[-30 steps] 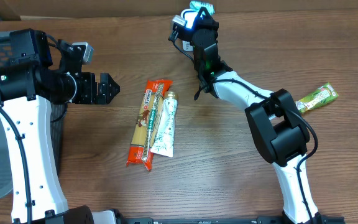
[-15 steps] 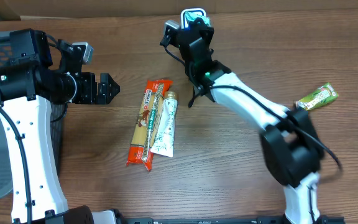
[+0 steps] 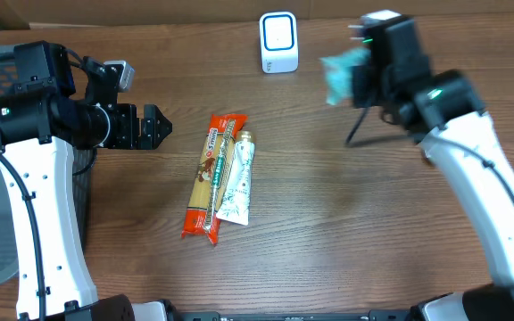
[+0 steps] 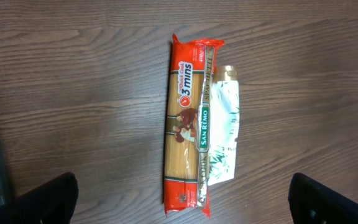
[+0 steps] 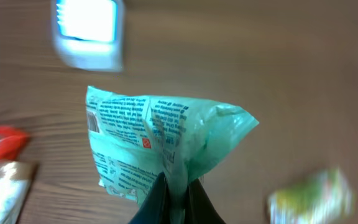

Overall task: Scan the item barcode
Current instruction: 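Carry the wipes pack to the right side and release it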

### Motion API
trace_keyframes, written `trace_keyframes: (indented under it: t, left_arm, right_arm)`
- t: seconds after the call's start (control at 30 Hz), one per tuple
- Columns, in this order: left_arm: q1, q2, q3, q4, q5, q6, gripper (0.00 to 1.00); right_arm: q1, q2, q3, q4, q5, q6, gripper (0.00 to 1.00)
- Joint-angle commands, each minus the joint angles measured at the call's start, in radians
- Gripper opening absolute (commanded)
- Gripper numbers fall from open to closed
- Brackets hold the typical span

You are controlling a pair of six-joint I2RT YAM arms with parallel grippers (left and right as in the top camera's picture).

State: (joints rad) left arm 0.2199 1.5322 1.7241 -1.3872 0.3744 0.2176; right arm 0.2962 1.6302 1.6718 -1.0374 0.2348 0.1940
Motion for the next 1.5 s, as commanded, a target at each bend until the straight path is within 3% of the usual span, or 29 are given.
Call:
trace_keyframes:
  t: [0.0,0.17,0.37,0.4,0.43,0.47,0.5,0.53,0.57,0.73,1.0,1.47]
  left_arm:
    - [-0.005,0.001,0.013,0.001,0.010,0.022,0.99]
    - [-0.005,0.001,0.013,0.001,0.011,0.022,1.00]
    - [-0.005,0.001,0.013,0.001,0.011,0.022,1.00]
    - [-0.005,0.001,0.013,0.001,0.010,0.022,0.99]
    - [-0.005,0.001,0.013,0.001,0.011,0.022,0.99]
    - [-0.005,0.001,0.013,0.001,0.010,0.022,0.99]
    - [-0.005,0.001,0.013,0.001,0.010,0.022,1.00]
    - [-0.005,0.001,0.013,0.001,0.010,0.022,1.00]
    - [-0.005,0.001,0.013,0.001,0.011,0.022,1.00]
    - [-0.005,0.001,0.013,0.001,0.010,0.022,1.00]
    - [-0.005,0.001,0.013,0.001,0.011,0.022,1.00]
    - [-0.005,0.001,0.013,0.001,0.010,0.022,0.99]
  right_arm:
    - [-0.147,0.017,-0.050,-0.024,-0.057,0.325,0.04]
    - [-0.331,0.034,-0.185,0.085,-0.065,0.373,0.04]
    - [-0.445,0.069,-0.291,0.211,-0.064,0.379,0.04]
    - [-0.454,0.074,-0.292,0.211,-0.064,0.379,0.08]
    - [-0.462,0.076,-0.292,0.211,-0.065,0.379,0.19]
    - [-0.468,0.076,-0.292,0.211,-0.065,0.379,0.34]
    - [-0.472,0.076,-0.291,0.211,-0.065,0.378,0.59]
    - [-0.473,0.076,-0.290,0.210,-0.065,0.378,0.69]
    - [-0.473,0.076,-0.289,0.209,-0.067,0.378,0.73]
    - [-0.472,0.035,-0.267,0.187,-0.161,0.375,0.76]
    - [-0.422,-0.131,-0.138,0.116,-0.492,0.375,0.78]
    - [-0.397,-0.242,-0.138,0.077,-0.513,0.382,0.81]
